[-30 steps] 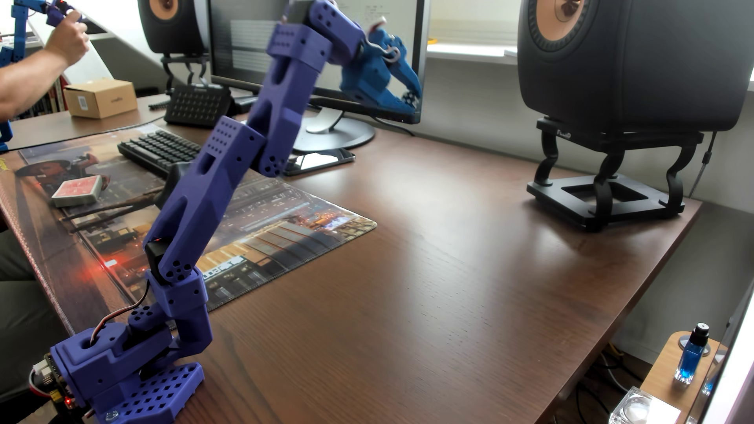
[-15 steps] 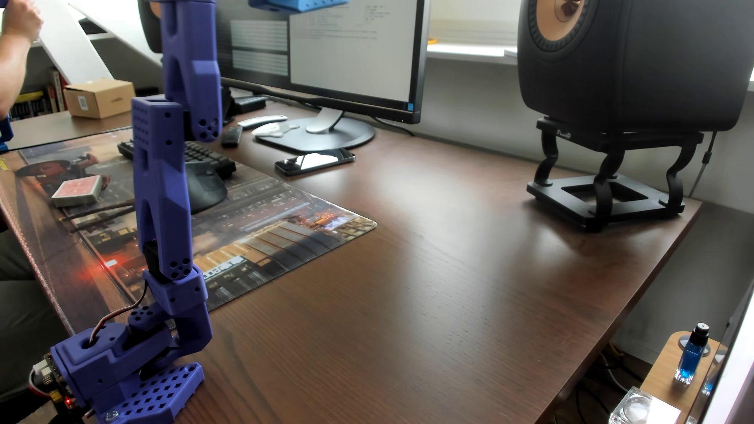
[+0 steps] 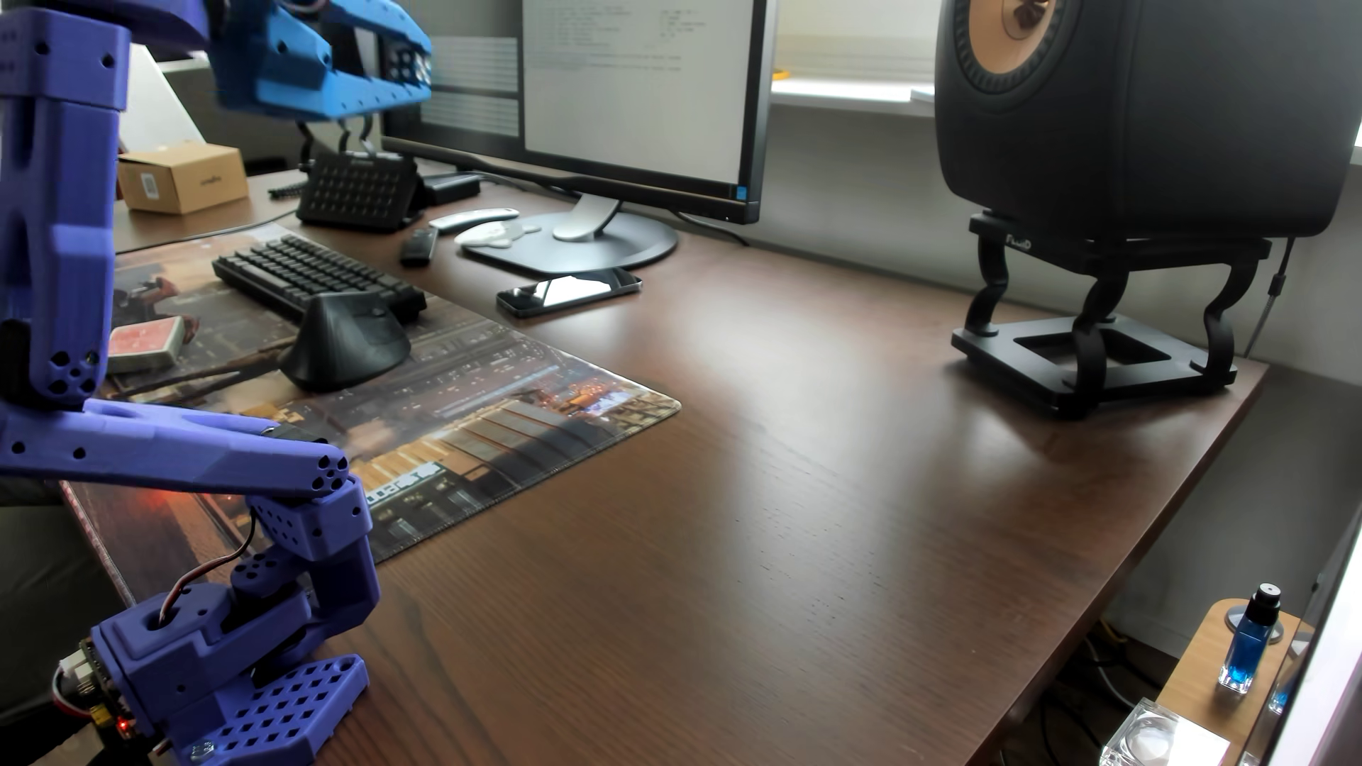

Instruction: Grab the blue dice

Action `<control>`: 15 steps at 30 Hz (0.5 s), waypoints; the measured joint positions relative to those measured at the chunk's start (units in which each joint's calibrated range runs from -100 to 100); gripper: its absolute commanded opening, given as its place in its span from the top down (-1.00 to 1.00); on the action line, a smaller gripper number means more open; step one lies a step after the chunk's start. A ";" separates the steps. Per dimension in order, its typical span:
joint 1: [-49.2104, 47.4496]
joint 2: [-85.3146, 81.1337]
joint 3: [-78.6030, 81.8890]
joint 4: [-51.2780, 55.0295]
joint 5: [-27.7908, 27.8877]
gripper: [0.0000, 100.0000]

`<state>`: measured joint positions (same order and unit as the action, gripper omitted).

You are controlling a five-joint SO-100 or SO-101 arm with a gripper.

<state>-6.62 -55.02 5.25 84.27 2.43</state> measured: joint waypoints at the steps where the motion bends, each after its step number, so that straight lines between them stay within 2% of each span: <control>1: 0.49 -2.09 6.28 -3.04 0.37 0.97; 9: 7.23 -20.40 56.62 -26.60 4.97 0.97; 15: 16.17 -29.10 74.74 -39.81 7.06 0.97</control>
<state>9.55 -84.11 79.99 44.46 9.49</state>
